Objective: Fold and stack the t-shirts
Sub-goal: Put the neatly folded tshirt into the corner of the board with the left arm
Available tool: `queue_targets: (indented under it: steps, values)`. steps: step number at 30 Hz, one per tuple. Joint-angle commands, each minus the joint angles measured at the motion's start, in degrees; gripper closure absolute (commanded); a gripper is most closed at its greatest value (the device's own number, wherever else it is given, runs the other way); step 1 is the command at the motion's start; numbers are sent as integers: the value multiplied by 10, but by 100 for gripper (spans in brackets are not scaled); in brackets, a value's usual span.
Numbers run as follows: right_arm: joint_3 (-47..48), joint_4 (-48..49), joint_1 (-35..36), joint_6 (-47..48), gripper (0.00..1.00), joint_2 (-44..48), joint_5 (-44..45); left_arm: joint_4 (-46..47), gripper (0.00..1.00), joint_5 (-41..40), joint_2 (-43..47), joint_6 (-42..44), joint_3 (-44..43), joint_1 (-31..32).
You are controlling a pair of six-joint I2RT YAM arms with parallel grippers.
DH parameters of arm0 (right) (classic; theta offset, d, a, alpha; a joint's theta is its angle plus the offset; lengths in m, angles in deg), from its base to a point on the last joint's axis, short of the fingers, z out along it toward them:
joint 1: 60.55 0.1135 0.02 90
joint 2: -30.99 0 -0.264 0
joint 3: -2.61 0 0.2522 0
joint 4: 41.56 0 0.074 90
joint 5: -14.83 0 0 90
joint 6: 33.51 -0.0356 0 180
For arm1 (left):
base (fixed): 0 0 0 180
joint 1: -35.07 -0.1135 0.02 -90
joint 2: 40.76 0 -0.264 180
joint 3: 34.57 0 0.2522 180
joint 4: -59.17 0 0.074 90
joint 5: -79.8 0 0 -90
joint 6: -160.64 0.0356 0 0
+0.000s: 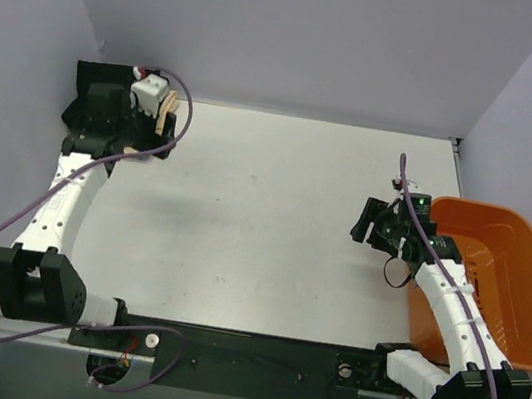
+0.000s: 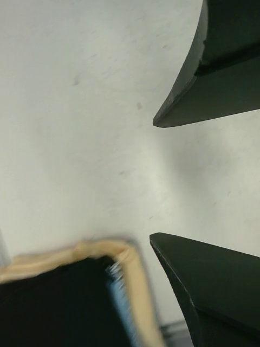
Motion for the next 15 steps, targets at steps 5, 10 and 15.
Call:
queue_targets:
  steps: [5, 10, 15]
  values:
    - [-150, 227, 6, 26, 36, 46, 47, 43, 9, 33, 205, -93, 348, 3]
    - [-180, 275, 5, 41, 35, 50, 46, 157, 9, -21, 375, -46, 501, 4]
    - [-191, 288, 5, 38, 35, 51, 40, 196, 8, -5, 497, -85, 583, 3]
